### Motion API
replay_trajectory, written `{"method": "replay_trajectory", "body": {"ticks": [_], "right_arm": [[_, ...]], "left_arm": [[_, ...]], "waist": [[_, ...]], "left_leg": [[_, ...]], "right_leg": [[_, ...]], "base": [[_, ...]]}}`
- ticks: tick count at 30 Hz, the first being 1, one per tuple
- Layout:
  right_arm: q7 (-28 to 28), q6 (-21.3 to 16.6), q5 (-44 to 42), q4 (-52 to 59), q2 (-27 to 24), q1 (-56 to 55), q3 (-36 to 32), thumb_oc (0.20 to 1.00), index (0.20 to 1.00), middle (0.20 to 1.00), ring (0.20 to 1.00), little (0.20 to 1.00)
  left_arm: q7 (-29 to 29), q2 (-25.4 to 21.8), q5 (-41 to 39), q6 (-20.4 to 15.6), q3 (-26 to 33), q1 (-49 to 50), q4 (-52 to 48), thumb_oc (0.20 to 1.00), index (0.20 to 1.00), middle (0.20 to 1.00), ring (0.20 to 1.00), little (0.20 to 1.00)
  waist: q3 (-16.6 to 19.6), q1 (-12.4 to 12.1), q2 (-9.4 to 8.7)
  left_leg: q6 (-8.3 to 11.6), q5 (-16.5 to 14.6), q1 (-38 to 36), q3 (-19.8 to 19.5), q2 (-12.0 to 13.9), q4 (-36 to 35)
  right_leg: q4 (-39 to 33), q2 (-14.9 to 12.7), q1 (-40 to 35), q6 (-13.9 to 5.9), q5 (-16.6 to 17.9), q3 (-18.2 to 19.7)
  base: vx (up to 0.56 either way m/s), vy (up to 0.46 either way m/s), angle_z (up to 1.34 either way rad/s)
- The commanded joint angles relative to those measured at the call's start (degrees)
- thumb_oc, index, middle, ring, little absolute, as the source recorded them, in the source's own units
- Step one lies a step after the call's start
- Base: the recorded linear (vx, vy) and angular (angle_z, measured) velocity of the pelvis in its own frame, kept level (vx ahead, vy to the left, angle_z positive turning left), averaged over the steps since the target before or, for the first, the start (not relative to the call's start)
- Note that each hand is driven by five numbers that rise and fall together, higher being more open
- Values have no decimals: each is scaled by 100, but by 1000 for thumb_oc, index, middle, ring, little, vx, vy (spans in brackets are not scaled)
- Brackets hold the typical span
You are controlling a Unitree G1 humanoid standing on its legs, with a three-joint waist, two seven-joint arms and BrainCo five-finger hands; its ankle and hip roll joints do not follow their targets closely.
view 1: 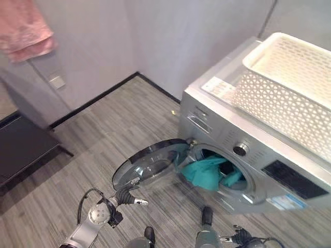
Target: Grab the laundry basket,head to the washer,open it,put in the laundry and shut it.
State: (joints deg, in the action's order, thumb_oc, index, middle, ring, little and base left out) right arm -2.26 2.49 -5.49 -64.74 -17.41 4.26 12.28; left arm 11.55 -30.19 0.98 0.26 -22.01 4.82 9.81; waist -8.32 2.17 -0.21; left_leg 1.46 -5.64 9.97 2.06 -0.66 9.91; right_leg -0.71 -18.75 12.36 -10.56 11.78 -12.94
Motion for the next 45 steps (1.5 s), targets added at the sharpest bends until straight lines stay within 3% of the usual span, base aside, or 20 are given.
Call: {"method": "replay_trajectory", "body": {"ticks": [1,8,12,14,18,20,27,34,40,45], "right_arm": [[-98,-191,-414,44,204,762,-16,1000,1000,1000,1000,1000],[-207,-242,-798,-21,253,1094,-84,1000,1000,1000,1000,1000],[-352,-247,-1463,-637,136,1598,-634,1000,1000,1000,1000,1000],[-356,-228,-1500,-750,103,1657,-666,1000,1000,1000,1000,1000],[-334,-8,-1517,-1361,-124,1875,-701,1000,1000,1000,1000,1000],[-297,102,-1783,-1627,-426,2140,-915,1000,1000,1000,1000,1000],[-423,105,-2213,-1958,-1270,2794,-1154,1000,1000,1000,1000,1000],[-632,132,-1984,-2198,-1978,3231,-1022,1000,1000,1000,1000,1000],[-610,179,-1746,-2311,-2105,3343,-896,1000,1000,1000,1000,1000],[-603,165,-1668,-2415,-2451,3481,-1011,1000,1000,1000,1000,1000]], "left_arm": [[5,-14,-54,-191,102,-149,-625,1000,1000,1000,1000,1000],[12,-120,-157,-202,-45,-193,-666,1000,1000,1000,1000,1000],[-50,-123,-369,-226,-98,-233,-910,1000,1000,1000,1000,1000],[-46,-130,-416,-223,-109,-250,-949,1000,1000,1000,1000,1000],[-33,-179,-744,-180,-189,-334,-1163,1000,1000,1000,1000,1000],[-13,-178,-1030,-171,-231,-379,-1374,1000,1000,1000,1000,1000],[-173,44,-1191,-233,-366,-706,-1396,1000,1000,1000,1000,1000],[-330,225,-1361,-266,-545,-1021,-1336,1000,1000,1000,1000,1000],[-314,278,-1421,-281,-668,-1151,-1301,1000,1000,1000,1000,1000],[-255,368,-1618,-356,-739,-1182,-1293,1000,1000,1000,1000,1000]], "waist": [[-273,-72,12],[-514,-157,129],[-782,-304,443],[-803,-333,495],[-921,-492,783],[-1010,-582,1024],[-1113,-740,1390],[-1287,-730,1562],[-1314,-707,1628],[-1244,-662,1834]], "left_leg": [[-325,-502,221,274,-225,118],[-309,-459,679,171,-268,269],[-338,-423,1070,182,-337,385],[-334,-412,1136,170,-348,405],[-274,-463,1382,7,-398,475],[-253,-437,1698,-58,-460,624],[-189,-235,2256,3,-510,557],[-166,-149,2313,140,-534,368],[-181,-142,2292,186,-550,311],[-197,-172,2299,286,-668,323]], "right_leg": [[243,-288,201,-249,260,-223],[483,-269,543,-161,104,-239],[727,-326,977,-93,-76,-294],[757,-339,1026,-87,-102,-298],[909,-365,1223,-122,-325,-241],[1130,-443,1544,-101,-415,-182],[1342,-528,2236,-113,-484,-76],[1273,-479,2457,-108,-457,78],[1237,-479,2512,-118,-430,148],[1239,-582,2624,-139,-396,319]], "base": [[-96,-68,12],[-68,-11,8],[-66,39,12],[-20,16,11],[23,-4,9],[-73,12,15],[-28,4,8],[-1,-1,-2],[9,9,-11],[19,58,-3]]}}
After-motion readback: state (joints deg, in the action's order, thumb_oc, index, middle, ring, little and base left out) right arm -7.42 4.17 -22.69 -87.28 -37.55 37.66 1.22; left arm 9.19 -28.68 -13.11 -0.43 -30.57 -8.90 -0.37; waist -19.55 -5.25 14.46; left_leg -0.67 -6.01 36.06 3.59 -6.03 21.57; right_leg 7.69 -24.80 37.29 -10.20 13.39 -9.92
